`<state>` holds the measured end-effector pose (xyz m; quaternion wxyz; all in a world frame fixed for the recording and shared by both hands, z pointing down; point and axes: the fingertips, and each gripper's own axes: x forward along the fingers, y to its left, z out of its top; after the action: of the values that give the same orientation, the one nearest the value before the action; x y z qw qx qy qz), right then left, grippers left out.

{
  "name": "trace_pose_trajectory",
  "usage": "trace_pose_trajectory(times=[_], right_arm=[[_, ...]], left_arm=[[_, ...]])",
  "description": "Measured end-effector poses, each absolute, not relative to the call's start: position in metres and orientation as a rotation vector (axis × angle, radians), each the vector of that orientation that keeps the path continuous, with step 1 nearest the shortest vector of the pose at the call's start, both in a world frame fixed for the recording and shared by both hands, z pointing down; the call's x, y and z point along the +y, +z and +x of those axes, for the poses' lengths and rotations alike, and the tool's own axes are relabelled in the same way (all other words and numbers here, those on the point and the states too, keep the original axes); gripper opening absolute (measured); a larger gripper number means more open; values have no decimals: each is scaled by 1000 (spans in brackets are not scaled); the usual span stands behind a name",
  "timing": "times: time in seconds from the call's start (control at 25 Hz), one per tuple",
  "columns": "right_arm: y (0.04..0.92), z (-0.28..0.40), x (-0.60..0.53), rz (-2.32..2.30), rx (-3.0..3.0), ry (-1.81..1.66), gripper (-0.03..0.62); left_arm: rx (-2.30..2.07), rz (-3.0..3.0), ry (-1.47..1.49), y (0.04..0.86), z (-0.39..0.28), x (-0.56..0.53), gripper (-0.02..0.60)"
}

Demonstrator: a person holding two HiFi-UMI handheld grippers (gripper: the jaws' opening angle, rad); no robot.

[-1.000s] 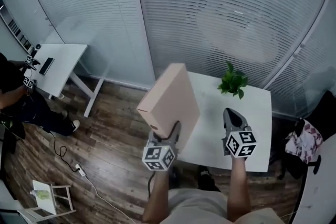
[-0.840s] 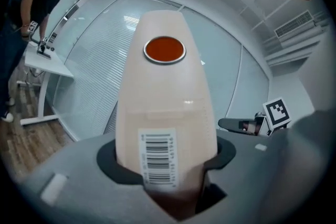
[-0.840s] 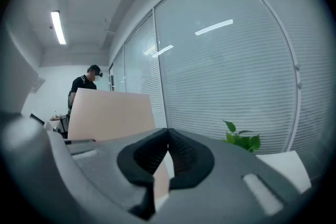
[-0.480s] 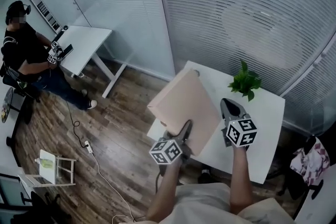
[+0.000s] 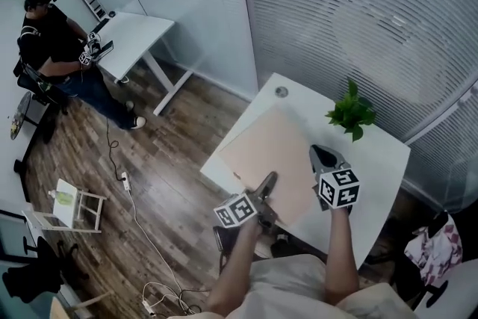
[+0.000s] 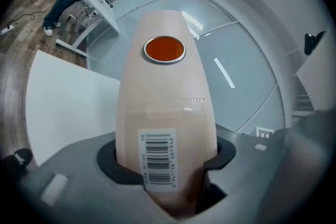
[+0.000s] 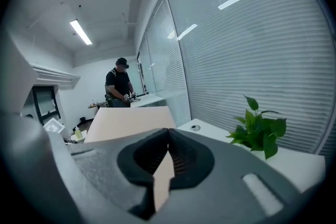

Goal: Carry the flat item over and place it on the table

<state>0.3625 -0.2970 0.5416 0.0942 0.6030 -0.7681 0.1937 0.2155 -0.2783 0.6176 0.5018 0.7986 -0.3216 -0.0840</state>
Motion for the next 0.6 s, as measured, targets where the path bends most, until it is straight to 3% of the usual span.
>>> trace_pose_trajectory(times=[0.6], right_arm=[[636, 380, -269, 1507, -2210, 622, 2]], left_arm=[[-722, 1691, -182, 687, 270, -234, 293]])
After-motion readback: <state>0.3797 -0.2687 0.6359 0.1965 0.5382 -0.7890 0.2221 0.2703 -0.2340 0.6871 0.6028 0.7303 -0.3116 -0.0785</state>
